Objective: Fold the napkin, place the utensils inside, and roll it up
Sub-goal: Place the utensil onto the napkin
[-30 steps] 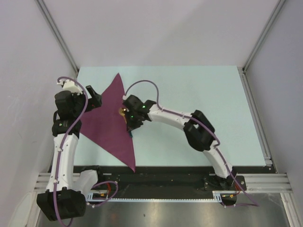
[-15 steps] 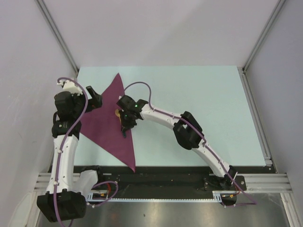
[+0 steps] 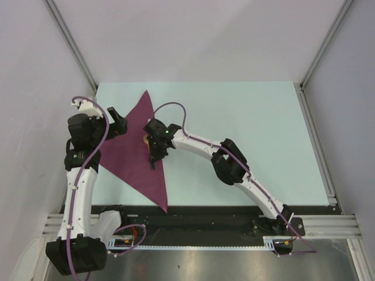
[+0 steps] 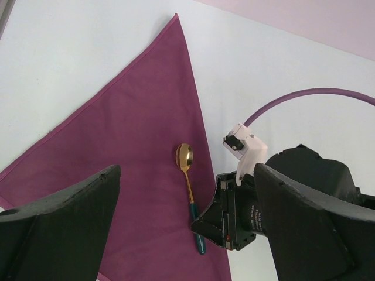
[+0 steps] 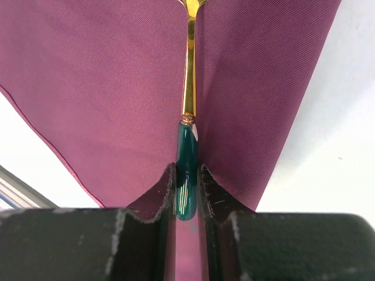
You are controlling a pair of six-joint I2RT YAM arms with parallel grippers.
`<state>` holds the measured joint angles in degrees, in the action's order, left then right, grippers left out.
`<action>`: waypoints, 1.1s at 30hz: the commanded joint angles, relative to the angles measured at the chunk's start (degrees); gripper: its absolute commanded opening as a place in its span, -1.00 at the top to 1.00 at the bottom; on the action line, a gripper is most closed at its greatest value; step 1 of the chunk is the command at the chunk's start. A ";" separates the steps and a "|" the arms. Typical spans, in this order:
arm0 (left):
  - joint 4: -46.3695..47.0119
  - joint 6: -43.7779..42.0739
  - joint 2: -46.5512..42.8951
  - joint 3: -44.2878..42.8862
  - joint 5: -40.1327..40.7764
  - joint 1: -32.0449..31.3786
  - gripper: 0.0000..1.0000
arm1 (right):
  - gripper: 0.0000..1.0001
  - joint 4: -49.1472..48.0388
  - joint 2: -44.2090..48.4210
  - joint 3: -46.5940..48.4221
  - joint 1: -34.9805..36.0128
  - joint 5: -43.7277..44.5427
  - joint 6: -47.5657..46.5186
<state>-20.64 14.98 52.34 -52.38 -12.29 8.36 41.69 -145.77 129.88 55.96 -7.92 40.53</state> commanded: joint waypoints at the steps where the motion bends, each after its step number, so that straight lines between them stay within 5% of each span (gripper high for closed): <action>1: 2.19 0.49 -1.27 0.17 -1.33 -0.27 -0.99 | 1.00 -0.65 -1.35 3.18 -0.86 1.59 1.21; 8: 2.27 0.66 -1.01 0.17 -1.68 -0.27 -0.99 | 0.90 -1.70 -1.44 3.18 -1.03 0.54 0.16; 14: 2.45 0.92 -0.66 0.35 -1.94 -0.28 -0.99 | 0.18 -3.81 -0.83 3.36 -0.86 -1.22 -1.68; 17: 2.45 0.93 -0.39 0.35 -2.12 -0.27 -0.99 | -0.03 -4.34 0.49 3.01 -0.42 -1.04 -2.65; 20: 2.54 0.93 -0.22 0.35 -1.68 -0.36 -0.99 | -0.02 -6.88 3.91 0.12 0.02 -1.83 -3.70; 28: 1.92 0.31 -0.22 0.17 0.25 -0.36 -0.99 | -0.01 -15.85 24.20 -24.12 1.69 -3.85 -6.70; 33: 1.92 0.31 0.05 0.26 -0.10 -0.36 -0.99 | -0.07 -25.48 40.37 -51.45 1.78 -12.36 -1.88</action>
<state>-20.25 15.00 52.38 -52.23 -12.23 8.36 25.69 -116.29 92.99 57.32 -12.99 36.01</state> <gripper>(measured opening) 0.996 0.513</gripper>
